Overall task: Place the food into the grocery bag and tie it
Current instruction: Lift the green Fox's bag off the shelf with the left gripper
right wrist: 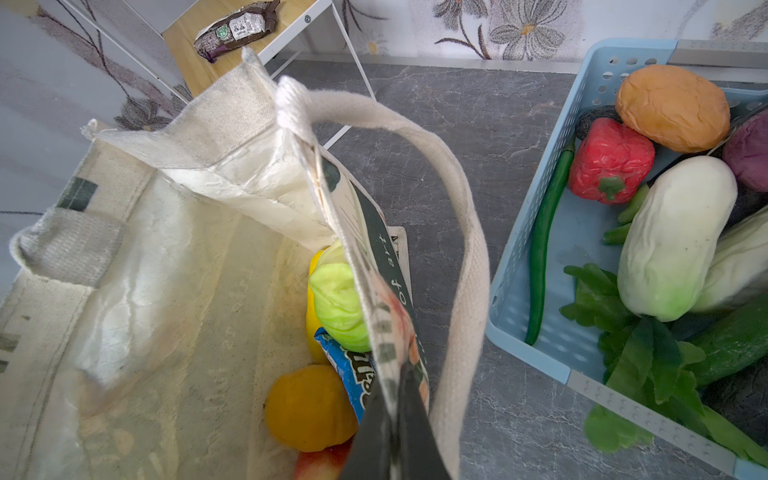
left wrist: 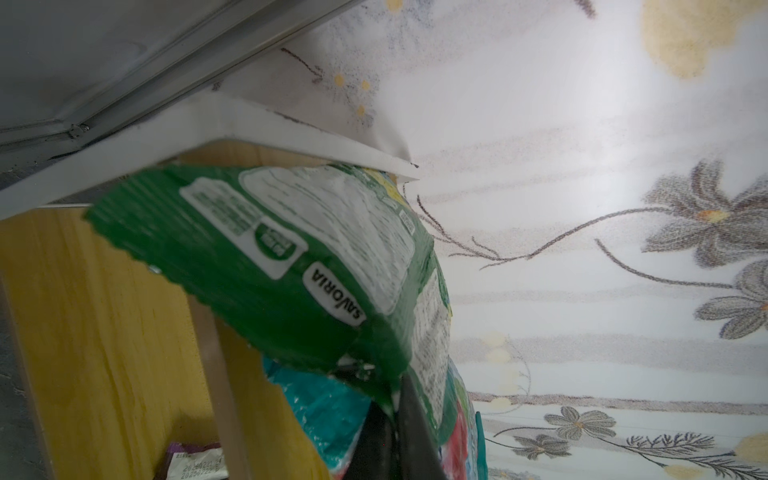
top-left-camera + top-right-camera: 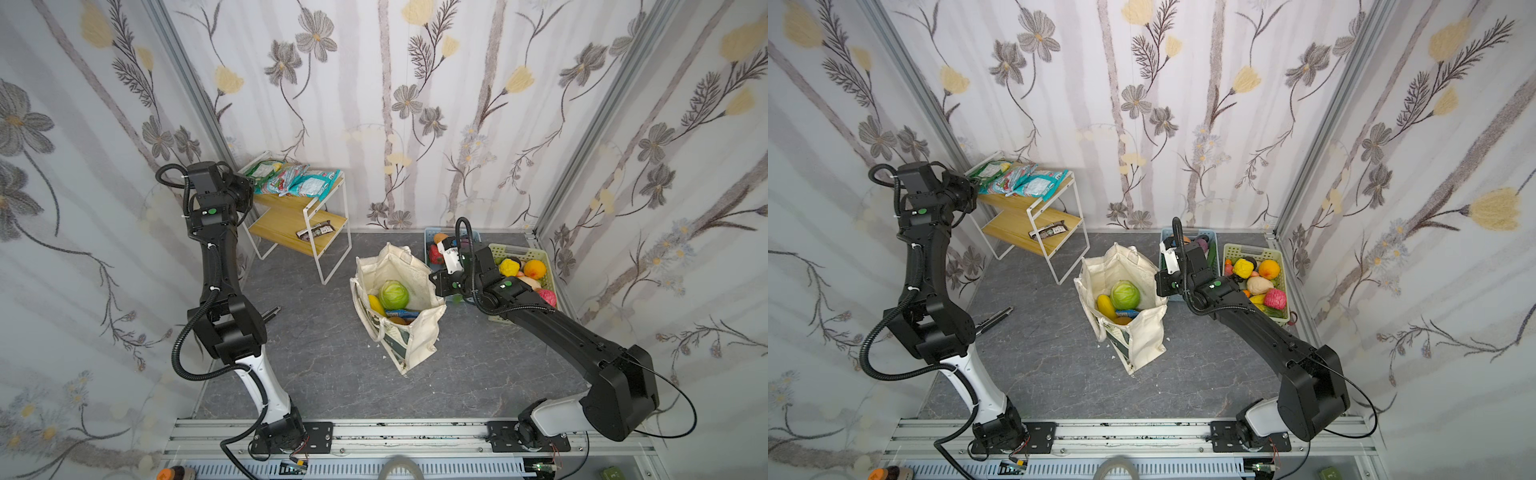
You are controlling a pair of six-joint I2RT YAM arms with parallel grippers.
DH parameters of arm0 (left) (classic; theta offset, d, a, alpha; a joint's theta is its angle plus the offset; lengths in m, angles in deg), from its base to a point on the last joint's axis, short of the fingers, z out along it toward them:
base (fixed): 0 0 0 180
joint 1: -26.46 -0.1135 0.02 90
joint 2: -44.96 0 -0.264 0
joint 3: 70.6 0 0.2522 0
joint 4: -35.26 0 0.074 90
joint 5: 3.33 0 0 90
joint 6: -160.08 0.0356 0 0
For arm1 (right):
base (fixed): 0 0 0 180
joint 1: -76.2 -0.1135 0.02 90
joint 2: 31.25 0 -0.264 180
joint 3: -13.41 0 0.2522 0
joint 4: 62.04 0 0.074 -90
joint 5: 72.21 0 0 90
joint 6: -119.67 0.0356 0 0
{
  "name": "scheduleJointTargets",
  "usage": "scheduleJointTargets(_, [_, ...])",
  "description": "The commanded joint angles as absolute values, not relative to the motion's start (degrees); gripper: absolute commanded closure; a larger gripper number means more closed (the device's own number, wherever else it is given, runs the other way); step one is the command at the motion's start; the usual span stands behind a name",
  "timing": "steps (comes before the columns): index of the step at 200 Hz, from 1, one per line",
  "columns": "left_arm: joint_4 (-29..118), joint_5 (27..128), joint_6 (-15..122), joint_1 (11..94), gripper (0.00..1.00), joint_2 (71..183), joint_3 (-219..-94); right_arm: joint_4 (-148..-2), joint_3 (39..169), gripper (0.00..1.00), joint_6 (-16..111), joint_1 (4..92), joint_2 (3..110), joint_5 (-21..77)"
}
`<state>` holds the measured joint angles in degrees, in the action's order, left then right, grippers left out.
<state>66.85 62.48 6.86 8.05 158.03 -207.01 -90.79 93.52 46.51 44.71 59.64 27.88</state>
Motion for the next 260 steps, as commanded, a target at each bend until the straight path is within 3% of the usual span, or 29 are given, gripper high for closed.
scheduleJointTargets(1, [65.99, 61.42, 7.98, 8.55, 1.0, 156.9, -207.87, -88.64, 93.88, 1.0, 46.44, 44.56, 59.86, 28.01])
scheduleJointTargets(123, [69.66, 59.07, 15.3, 14.01, 1.0, 150.92, -212.68, -88.48, 93.14, 1.0, 46.62, 44.51, 59.88, 27.88])
scheduleJointTargets(260, [70.43, 54.19, 22.99, 26.39, 1.0, 140.57, -208.97, -88.37, 92.91, 1.0, 46.72, 44.32, 61.56, 28.07])
